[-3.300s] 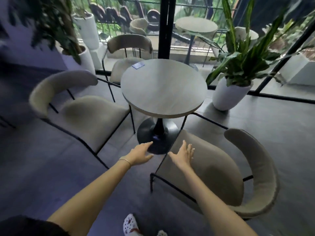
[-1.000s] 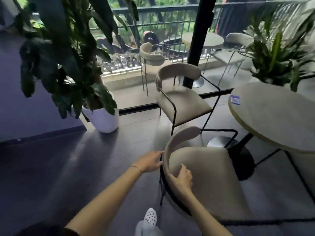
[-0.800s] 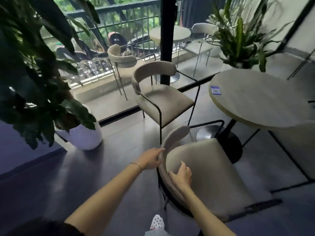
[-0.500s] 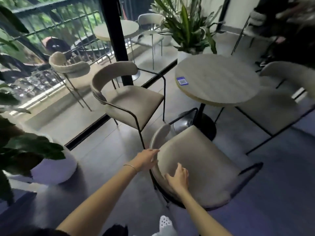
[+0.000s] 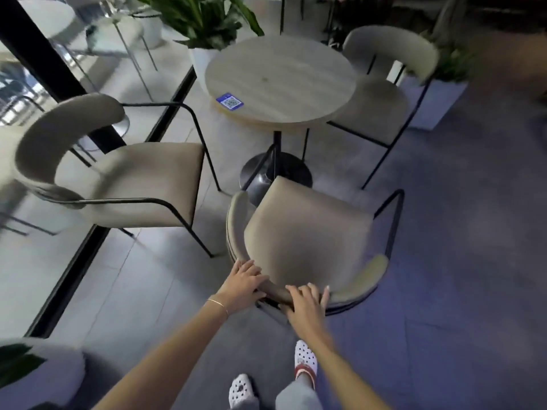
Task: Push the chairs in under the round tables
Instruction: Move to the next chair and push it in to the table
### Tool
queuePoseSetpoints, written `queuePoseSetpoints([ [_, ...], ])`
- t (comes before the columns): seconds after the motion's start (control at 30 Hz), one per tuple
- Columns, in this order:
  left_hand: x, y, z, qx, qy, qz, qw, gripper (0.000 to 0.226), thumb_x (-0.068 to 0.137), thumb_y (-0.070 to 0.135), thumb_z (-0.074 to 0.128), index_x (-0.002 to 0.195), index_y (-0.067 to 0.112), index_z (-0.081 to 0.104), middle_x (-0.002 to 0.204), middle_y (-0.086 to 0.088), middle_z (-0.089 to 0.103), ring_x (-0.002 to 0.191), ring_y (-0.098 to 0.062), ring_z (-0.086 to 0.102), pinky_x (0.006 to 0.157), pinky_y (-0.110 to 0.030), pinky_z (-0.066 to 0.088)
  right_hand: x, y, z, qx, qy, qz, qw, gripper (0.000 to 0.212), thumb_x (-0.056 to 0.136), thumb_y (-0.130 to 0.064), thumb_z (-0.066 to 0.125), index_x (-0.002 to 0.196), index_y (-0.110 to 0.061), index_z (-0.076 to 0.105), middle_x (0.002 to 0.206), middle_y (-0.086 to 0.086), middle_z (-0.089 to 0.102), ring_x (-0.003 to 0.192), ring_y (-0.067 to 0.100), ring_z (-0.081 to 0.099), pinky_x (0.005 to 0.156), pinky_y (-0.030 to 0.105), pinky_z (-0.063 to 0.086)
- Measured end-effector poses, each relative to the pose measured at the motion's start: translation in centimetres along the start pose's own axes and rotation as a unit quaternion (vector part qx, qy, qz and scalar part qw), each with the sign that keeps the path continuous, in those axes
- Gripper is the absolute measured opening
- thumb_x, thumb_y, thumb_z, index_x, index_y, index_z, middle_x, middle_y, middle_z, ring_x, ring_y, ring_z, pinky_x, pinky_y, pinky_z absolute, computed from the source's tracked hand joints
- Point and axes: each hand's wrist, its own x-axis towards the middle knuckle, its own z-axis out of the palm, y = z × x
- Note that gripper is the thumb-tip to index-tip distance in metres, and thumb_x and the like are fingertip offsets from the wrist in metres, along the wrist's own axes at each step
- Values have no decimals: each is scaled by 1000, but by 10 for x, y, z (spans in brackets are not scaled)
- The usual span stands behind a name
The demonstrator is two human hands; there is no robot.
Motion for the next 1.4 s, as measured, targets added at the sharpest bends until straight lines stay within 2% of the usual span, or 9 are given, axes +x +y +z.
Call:
queuePoseSetpoints([
  [0.07,3,-6,3,38,15,30,999,48,93,42,36,135,24,50,139,-2,50,144,-23,30,120,-51,12,3,4,3,-28,12,-25,999,51,41,-46,88,87,-31,72,73,-8,69,80,21,68,95,58,36],
  [0.13,6,-13,8,90,29,48,994,50,84,48,31,115,28,65,111,3,68,120,-23,60,106,-60,34,4,7,6,-41,29,-43,998,49,46,-46,86,91,-31,70,76,-8,68,80,20,67,95,52,27],
  [0.2,6,-19,10,120,34,48,991,44,81,49,33,103,33,68,94,8,70,101,-19,69,94,-60,45,4,8,8,-56,19,-47,997,48,50,-45,84,93,-32,68,78,-8,67,82,20,66,96,53,31],
  [0.4,21,-18,3,150,55,68,985,41,82,51,35,105,35,65,94,9,68,99,-16,67,97,-62,42,17,15,-4,-70,20,-49,996,47,52,-41,85,95,-31,67,78,-7,66,81,20,65,90,56,48],
  [0.6,43,5,2,135,82,86,984,40,83,54,37,102,35,66,90,7,67,91,-17,67,97,-69,38,29,58,-11,-115,23,-90,989,53,50,-39,86,99,-30,67,80,-6,66,81,20,65,95,48,26],
  [0.77,65,39,5,119,117,79,983,40,82,55,37,101,34,65,89,7,67,87,-19,67,97,-71,36,41,103,-25,-127,6,-121,984,59,46,-37,87,101,-30,66,82,-7,67,83,18,58,93,47,28],
  [1.0,102,98,0,85,79,35,993,45,81,58,34,97,31,68,85,6,67,81,-22,67,94,-74,33,64,175,-57,-139,-34,-161,976,59,49,-35,88,103,-28,67,86,-4,69,81,21,65,84,55,51],
  [1.2,135,146,-14,20,34,32,999,52,94,55,27,134,26,43,133,-5,49,128,-30,41,110,-70,0,90,222,-90,-149,-125,-164,967,49,91,-31,54,138,-26,43,129,4,52,125,27,41,114,53,16],
  [1.4,170,188,-33,-20,-8,34,999,50,97,52,28,137,25,39,140,-8,43,132,-33,34,112,-66,6,122,263,-115,-170,-163,-155,959,43,92,-40,52,131,-25,45,127,6,51,124,29,41,117,54,8],
])
